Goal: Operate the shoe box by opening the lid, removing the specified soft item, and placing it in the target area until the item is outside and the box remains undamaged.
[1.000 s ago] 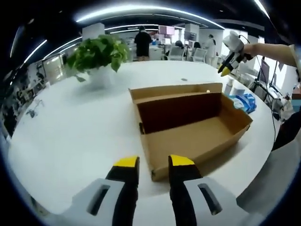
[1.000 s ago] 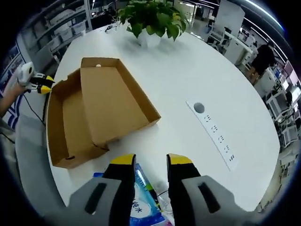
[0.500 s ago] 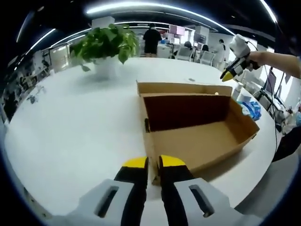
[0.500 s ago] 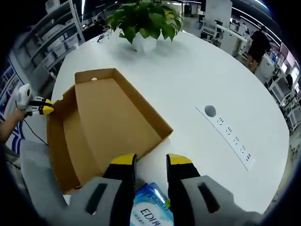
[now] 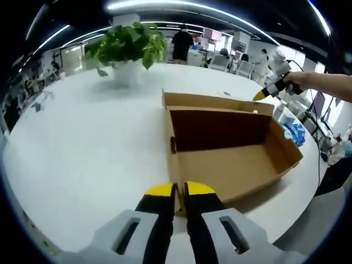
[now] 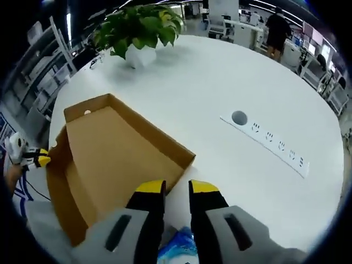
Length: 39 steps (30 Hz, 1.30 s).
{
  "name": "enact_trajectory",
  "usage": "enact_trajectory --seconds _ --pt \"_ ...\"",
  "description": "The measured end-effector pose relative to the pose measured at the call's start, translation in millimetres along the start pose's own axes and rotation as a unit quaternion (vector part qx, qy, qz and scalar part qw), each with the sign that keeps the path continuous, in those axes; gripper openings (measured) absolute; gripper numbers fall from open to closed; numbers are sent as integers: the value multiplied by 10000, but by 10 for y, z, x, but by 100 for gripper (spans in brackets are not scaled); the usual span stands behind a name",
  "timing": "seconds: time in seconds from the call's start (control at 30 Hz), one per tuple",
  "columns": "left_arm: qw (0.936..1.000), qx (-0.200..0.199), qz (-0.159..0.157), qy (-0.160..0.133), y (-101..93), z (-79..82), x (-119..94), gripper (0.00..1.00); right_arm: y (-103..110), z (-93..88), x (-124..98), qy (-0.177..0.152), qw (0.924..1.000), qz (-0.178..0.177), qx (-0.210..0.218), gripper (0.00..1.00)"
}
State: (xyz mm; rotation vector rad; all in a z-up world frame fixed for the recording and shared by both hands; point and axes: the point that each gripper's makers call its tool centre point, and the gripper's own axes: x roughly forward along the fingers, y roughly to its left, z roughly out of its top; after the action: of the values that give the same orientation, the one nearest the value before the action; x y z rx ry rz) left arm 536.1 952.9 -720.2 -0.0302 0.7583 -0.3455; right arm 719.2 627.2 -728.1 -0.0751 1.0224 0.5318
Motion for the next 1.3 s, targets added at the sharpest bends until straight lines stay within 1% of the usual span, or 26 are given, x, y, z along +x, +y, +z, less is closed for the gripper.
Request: enact_trajectory --seconds 0.17,0.2,0.27,0.37,0.43,0.53,0.73,0.9,1.0,1.2,1.3 --pt "10000 -42 7 20 -2 -4 4 3 -8 -30 99 51 9995 27 312 12" --pt "10000 -70 14 21 1 -5 7 3 9 -35 133 59 9987 58 506 12" --pt "9999 -101 24 16 7 -5 12 3 2 -40 217 103 9979 73 634 12" --pt "9999 -124 19 23 12 -6 15 2 22 -80 247 182 9975 29 675 11" --pt "9999 -138 21 31 11 -9 15 2 3 -124 269 274 9971 -72 706 8" --pt "9998 -184 23 24 7 -13 13 2 -12 -121 294 252 9968 -100 757 7" --pt "9995 -302 13 39 6 -19 17 2 -38 -90 236 160 9962 -165 835 5" --pt "9995 -312 24 64 5 -21 19 2 -50 -72 174 119 9958 -197 885 4" --pt "9994 -338 29 70 4 -22 19 2 -46 -41 130 42 9959 -215 877 3" --pt "9994 -337 46 79 3 -24 18 2 20 0 2 -94 9965 -245 790 3" --pt "9994 -336 58 86 2 -25 16 1 36 21 -46 -167 9974 -256 660 3"
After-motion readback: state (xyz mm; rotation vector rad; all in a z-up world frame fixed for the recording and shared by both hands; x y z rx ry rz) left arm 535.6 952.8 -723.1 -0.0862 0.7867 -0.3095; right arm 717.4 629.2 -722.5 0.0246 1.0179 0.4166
